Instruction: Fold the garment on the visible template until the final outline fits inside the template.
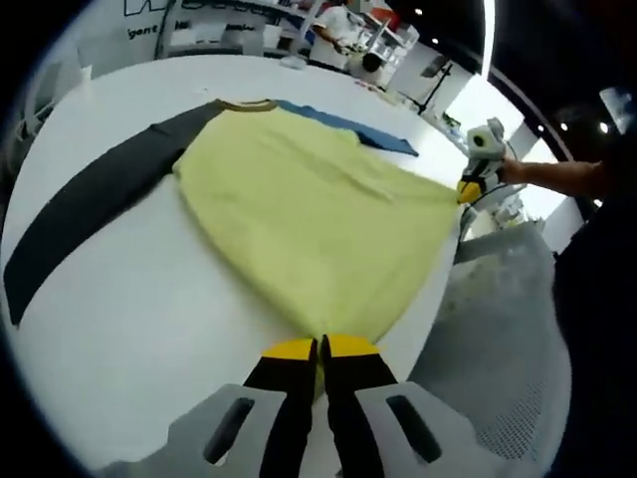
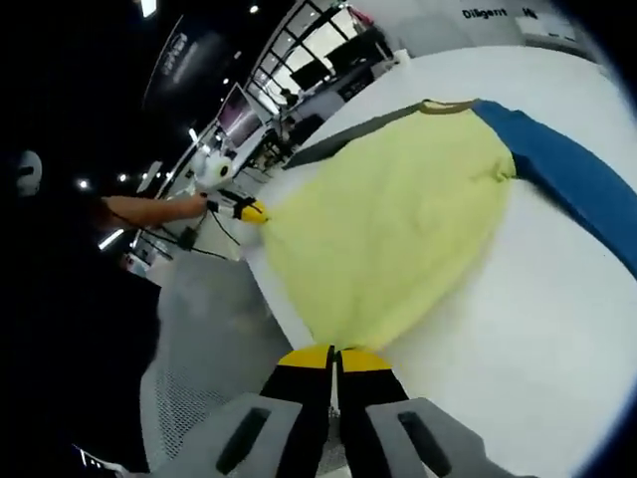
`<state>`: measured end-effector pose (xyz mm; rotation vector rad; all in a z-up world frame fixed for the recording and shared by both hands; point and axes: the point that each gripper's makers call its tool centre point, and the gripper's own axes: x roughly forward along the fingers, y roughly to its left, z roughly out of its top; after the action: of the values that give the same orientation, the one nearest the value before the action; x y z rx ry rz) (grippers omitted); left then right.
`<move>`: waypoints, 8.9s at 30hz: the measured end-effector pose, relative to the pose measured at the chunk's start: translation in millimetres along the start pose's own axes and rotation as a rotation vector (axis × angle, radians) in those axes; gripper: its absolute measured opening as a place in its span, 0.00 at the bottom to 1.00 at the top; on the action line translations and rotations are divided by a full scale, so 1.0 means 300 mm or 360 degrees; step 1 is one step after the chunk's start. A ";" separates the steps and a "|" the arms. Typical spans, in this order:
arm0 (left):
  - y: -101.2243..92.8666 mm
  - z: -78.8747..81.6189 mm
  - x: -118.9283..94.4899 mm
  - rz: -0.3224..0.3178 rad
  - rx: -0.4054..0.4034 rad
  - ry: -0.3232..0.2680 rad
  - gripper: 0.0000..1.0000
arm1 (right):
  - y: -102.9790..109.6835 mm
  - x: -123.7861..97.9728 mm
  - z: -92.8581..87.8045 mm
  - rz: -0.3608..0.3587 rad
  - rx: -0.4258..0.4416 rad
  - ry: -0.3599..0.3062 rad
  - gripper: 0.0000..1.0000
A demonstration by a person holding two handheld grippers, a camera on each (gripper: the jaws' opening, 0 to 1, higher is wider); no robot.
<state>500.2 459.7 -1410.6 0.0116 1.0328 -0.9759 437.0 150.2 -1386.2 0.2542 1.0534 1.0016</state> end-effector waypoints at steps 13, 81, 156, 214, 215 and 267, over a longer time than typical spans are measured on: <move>0.011 0.017 -0.001 0.0032 -0.0010 -0.0032 0.03 | -0.141 0.046 -0.101 -0.0393 -0.0446 0.0072 0.29; -0.005 -0.091 0.015 0.0015 -0.0056 0.0071 0.21 | -0.126 0.080 -0.090 -0.0268 -0.0027 0.0070 0.20; 0.111 0.270 0.165 0.0193 0.1132 -0.0140 0.15 | -0.253 0.204 0.279 -0.0624 -0.1399 0.0240 0.21; 0.249 0.243 0.131 0.0351 0.0518 -0.0052 0.26 | -0.393 0.130 0.306 -0.0664 -0.0572 0.0004 0.27; 0.248 0.239 0.132 0.0354 0.0525 -0.0047 0.24 | -0.392 0.133 0.306 -0.0663 -0.0568 0.0004 0.27; 0.026 0.154 -0.094 0.0014 0.0624 -0.0250 0.03 | -0.085 -0.028 0.131 -0.0452 -0.1100 0.0089 0.00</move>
<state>534.2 463.4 -1368.1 0.2591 0.6857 -1.1396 482.4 140.0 -1376.5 -0.4779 0.7117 1.0541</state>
